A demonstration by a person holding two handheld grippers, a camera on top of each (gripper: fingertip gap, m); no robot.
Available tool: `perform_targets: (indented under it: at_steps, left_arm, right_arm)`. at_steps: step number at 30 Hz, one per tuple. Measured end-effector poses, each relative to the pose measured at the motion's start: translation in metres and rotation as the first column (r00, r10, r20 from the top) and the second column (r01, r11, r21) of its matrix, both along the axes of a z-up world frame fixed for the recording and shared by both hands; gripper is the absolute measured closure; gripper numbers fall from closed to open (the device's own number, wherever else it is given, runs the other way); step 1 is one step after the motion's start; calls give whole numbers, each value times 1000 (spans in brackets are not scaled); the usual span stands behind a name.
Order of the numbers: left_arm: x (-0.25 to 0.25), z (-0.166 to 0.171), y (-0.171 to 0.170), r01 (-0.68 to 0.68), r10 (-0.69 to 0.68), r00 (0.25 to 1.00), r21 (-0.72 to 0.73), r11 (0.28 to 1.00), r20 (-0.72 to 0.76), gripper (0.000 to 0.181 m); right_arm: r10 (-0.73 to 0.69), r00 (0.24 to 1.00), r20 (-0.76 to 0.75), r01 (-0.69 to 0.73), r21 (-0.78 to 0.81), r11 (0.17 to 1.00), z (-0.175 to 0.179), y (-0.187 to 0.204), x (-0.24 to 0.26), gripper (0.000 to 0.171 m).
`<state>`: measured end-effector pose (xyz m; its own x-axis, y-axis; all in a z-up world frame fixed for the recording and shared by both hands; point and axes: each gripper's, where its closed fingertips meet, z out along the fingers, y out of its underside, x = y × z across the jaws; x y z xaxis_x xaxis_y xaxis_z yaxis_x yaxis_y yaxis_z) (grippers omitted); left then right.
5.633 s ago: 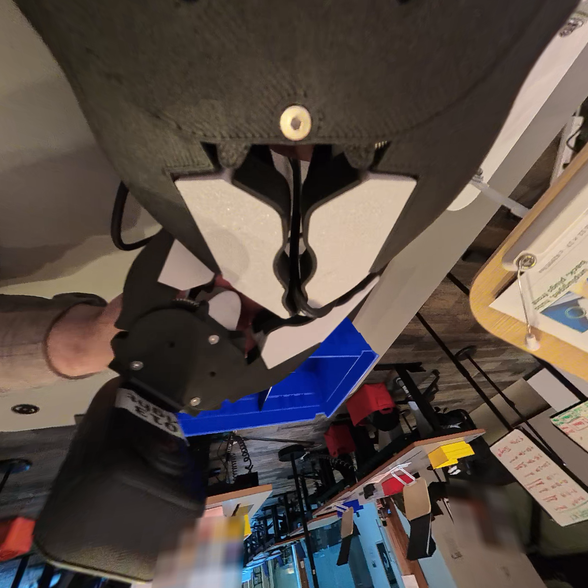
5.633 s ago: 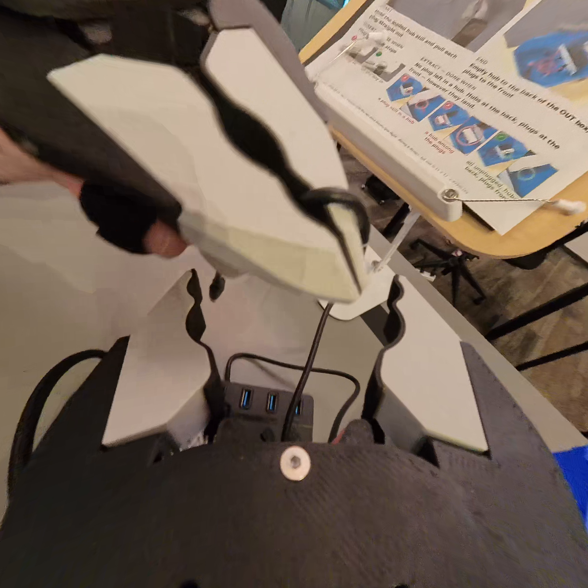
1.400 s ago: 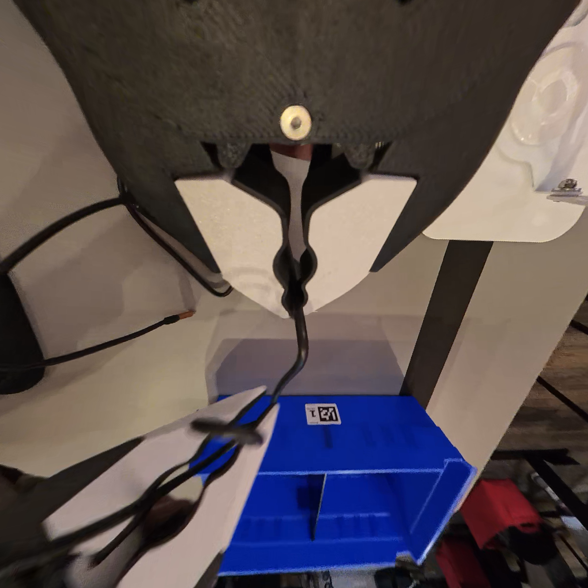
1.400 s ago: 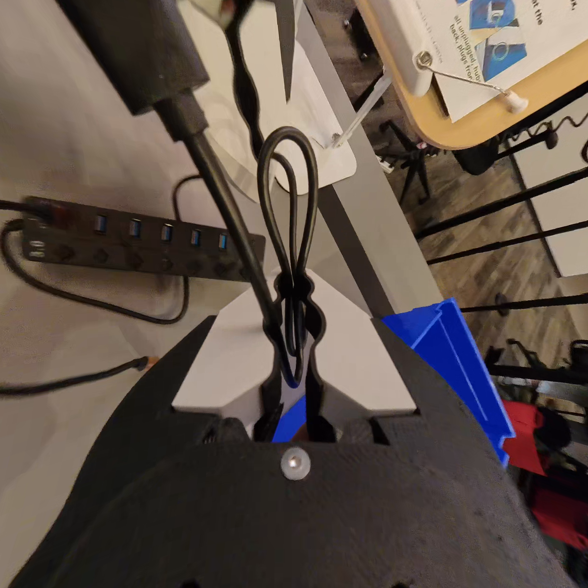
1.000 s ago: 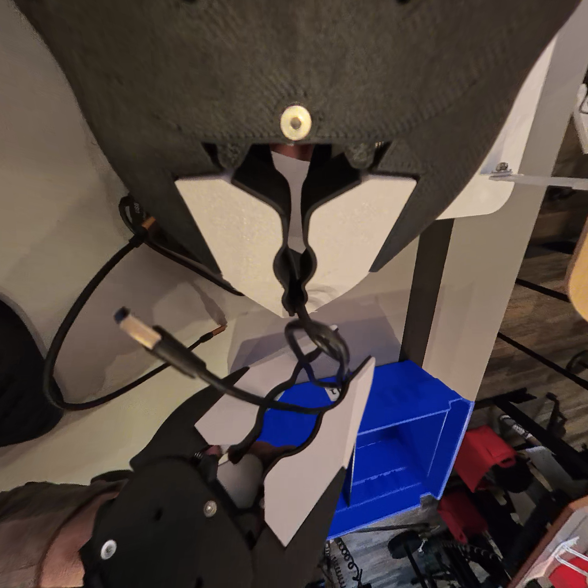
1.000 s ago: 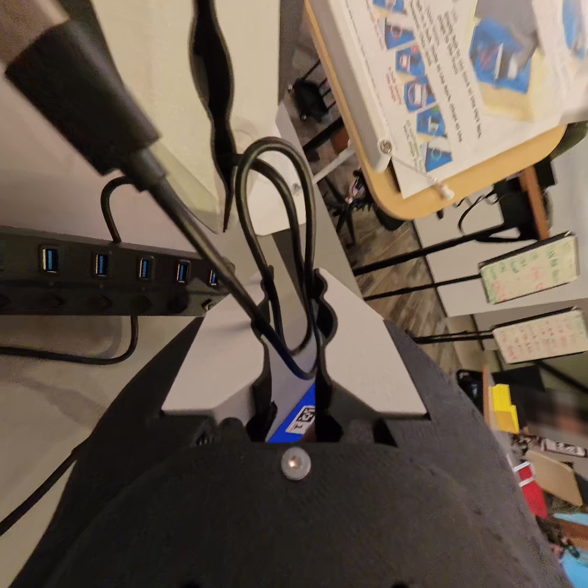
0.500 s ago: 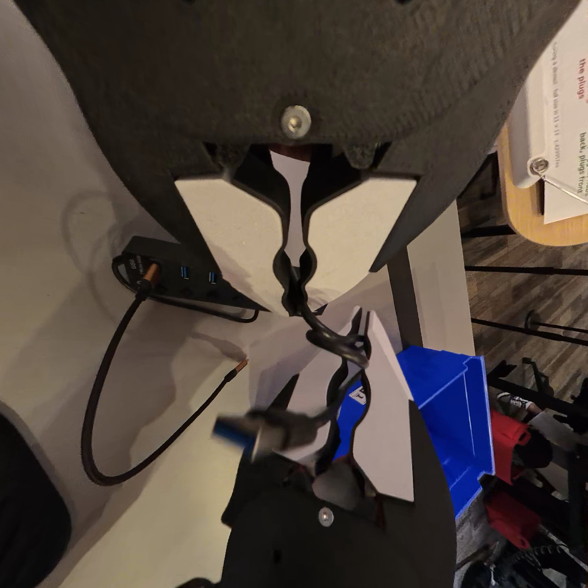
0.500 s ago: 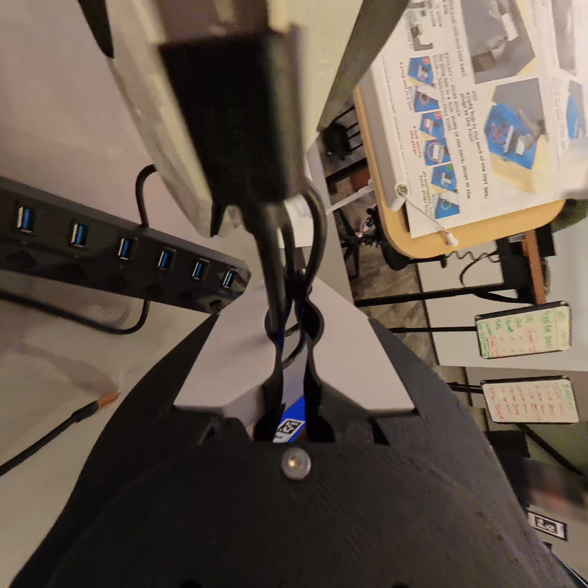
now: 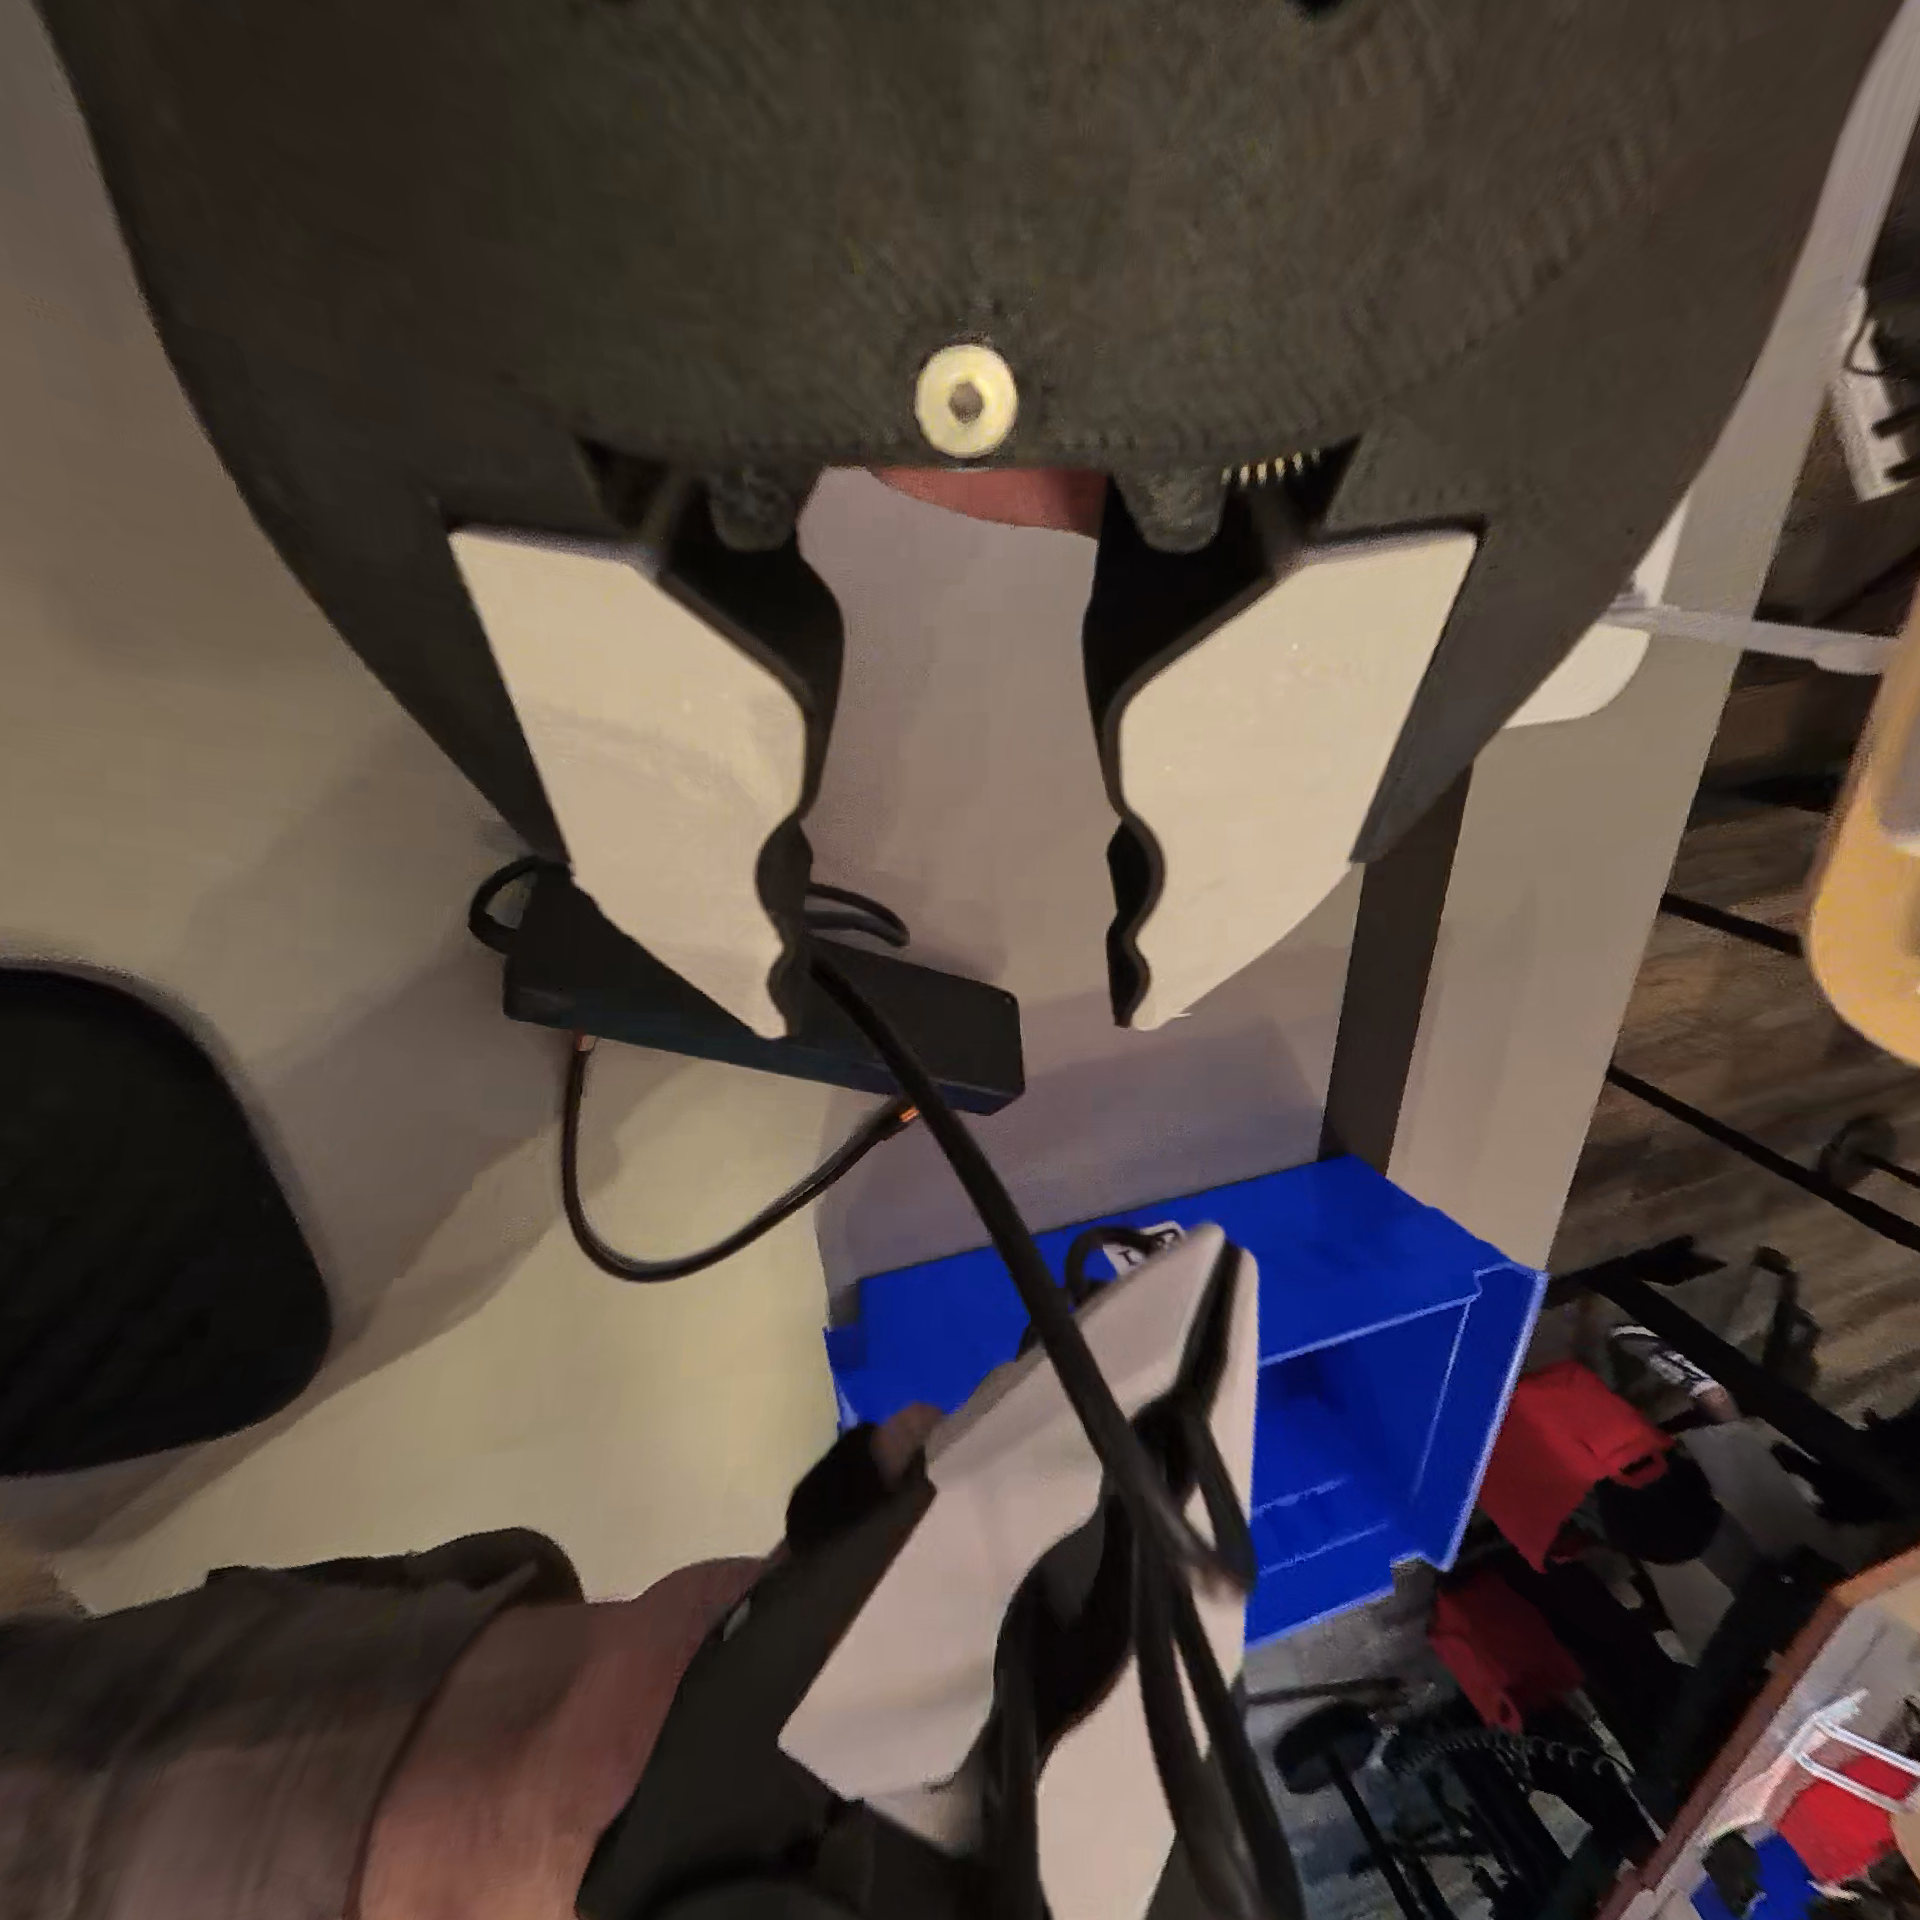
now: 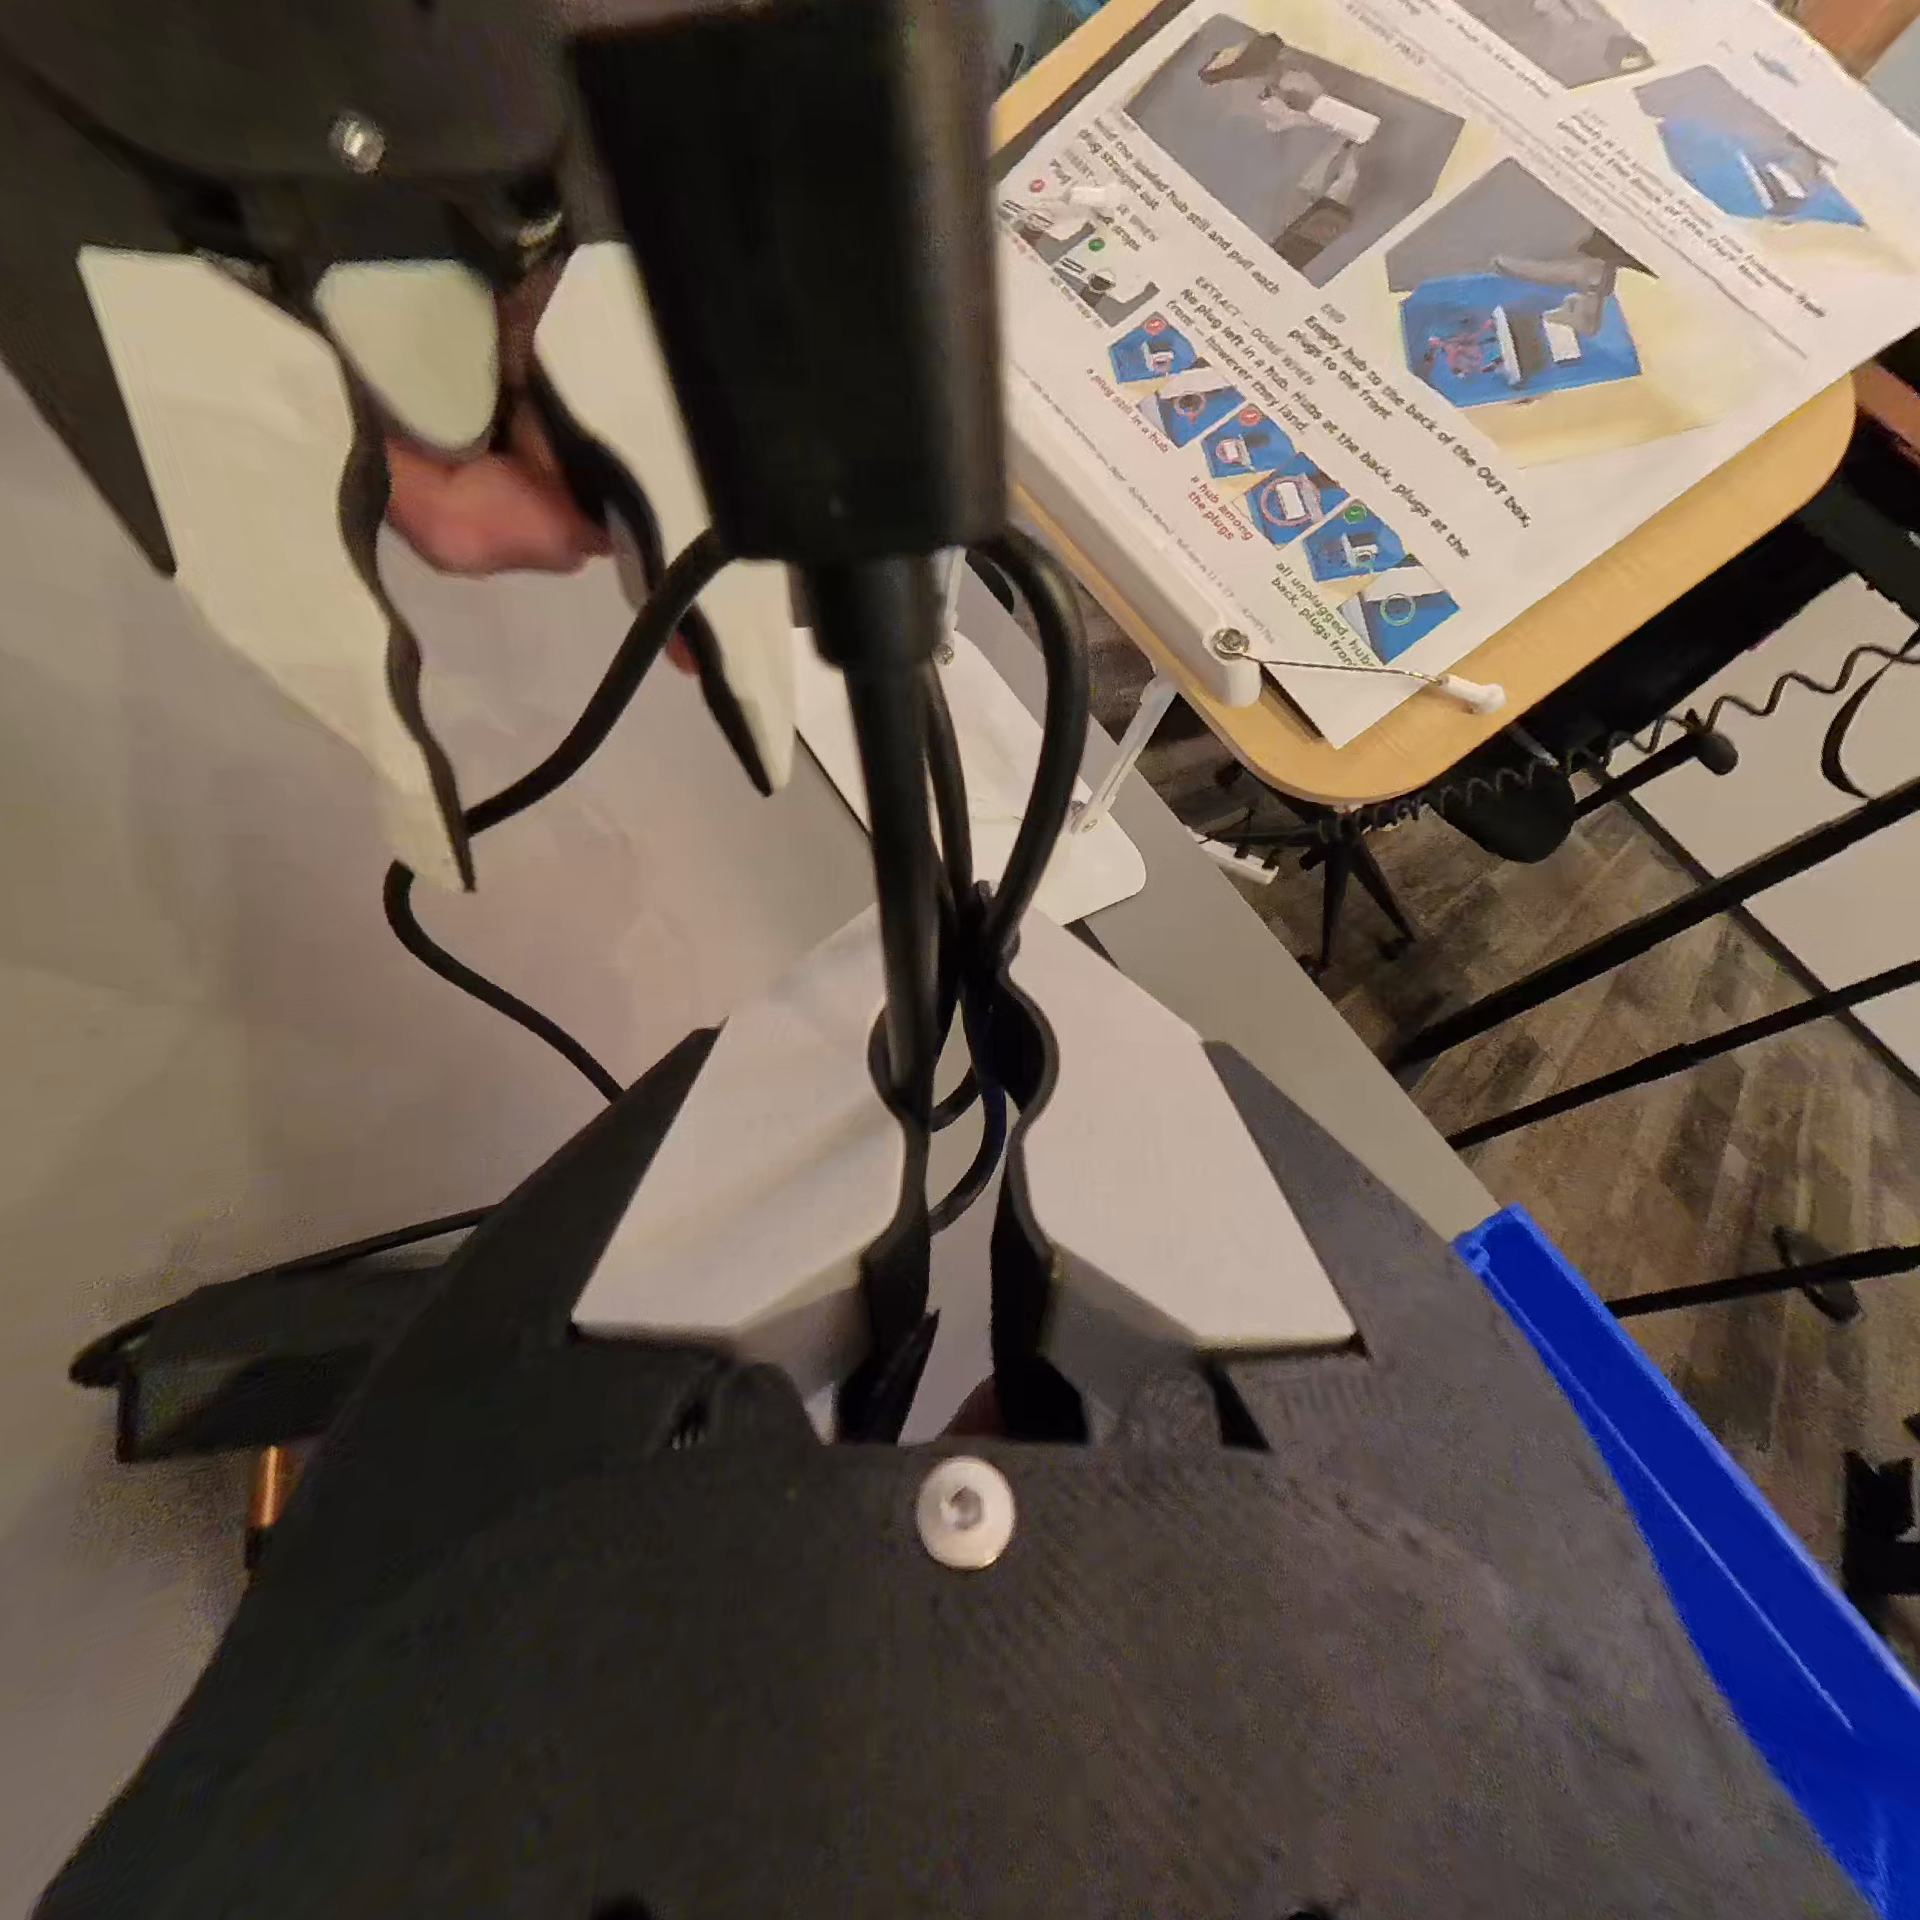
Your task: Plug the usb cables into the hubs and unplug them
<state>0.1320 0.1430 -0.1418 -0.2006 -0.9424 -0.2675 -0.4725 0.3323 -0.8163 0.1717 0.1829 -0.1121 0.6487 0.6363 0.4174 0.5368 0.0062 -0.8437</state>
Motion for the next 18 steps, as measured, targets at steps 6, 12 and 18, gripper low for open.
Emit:
perform_targets:
  at_steps: [6, 12, 18]
  left_arm:
    - [2, -16, -18, 8, -6, 998, -37, 999, 68, 152]
    - [11, -11, -24, -14, 14, 990, 3, 1000, 142, 171]
    - [16, -9, -26, -90, 78, 984, 69, 994, 161, 174]
  right_arm:
    - [-1, 994, -108, -12, -120, 993, 1, -16, -5, 171]
    - [1, 968, -251, -64, -245, 968, -6, -42, -18, 171]
    - [12, 900, -435, -149, -282, 948, -4, -52, -36, 171]
